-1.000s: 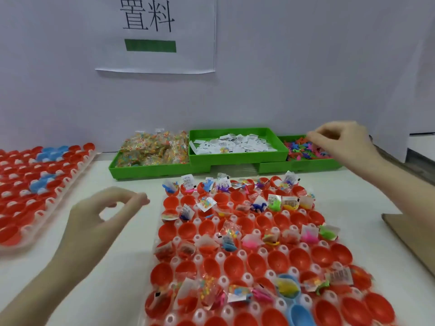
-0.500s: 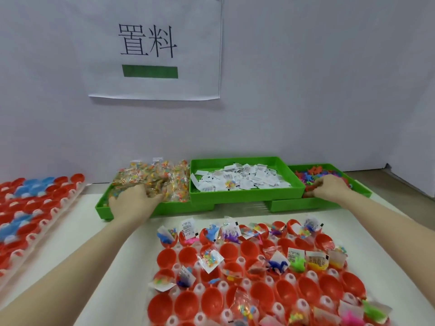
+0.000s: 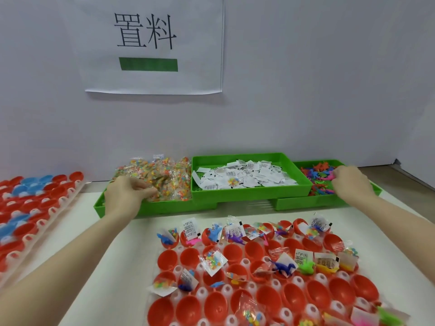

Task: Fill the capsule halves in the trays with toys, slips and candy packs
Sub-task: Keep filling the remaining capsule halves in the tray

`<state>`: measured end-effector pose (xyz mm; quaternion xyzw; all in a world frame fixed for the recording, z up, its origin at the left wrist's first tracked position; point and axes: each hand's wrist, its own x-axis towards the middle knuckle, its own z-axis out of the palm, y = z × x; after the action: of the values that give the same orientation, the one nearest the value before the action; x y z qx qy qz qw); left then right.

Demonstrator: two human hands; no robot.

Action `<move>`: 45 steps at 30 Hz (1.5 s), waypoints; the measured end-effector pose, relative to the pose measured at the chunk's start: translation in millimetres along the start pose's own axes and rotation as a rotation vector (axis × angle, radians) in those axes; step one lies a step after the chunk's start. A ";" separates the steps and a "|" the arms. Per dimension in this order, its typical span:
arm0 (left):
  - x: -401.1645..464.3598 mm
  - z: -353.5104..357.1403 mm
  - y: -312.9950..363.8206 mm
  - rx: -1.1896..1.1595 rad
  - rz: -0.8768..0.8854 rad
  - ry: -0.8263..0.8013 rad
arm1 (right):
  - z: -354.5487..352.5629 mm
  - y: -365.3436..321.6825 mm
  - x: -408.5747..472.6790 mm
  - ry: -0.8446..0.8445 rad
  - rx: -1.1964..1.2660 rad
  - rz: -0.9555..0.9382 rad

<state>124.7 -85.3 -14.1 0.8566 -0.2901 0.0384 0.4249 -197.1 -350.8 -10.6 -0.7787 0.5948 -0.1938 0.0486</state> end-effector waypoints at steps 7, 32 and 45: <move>-4.9 2.3 1.2 0.077 0.038 0.041 | -9.2 -1.1 -1.3 0.201 0.104 0.051; -45.3 -7.3 29.1 -0.482 0.148 0.095 | 1.8 -104.5 -5.5 -0.250 0.164 -0.373; -49.2 -12.0 31.6 -0.493 0.120 0.042 | -1.8 -94.1 0.3 -0.279 0.526 -0.110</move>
<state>69.4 -68.4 0.5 0.7073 -0.3323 0.0095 0.6239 -112.3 -323.7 20.0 -0.7896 0.4687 -0.2347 0.3192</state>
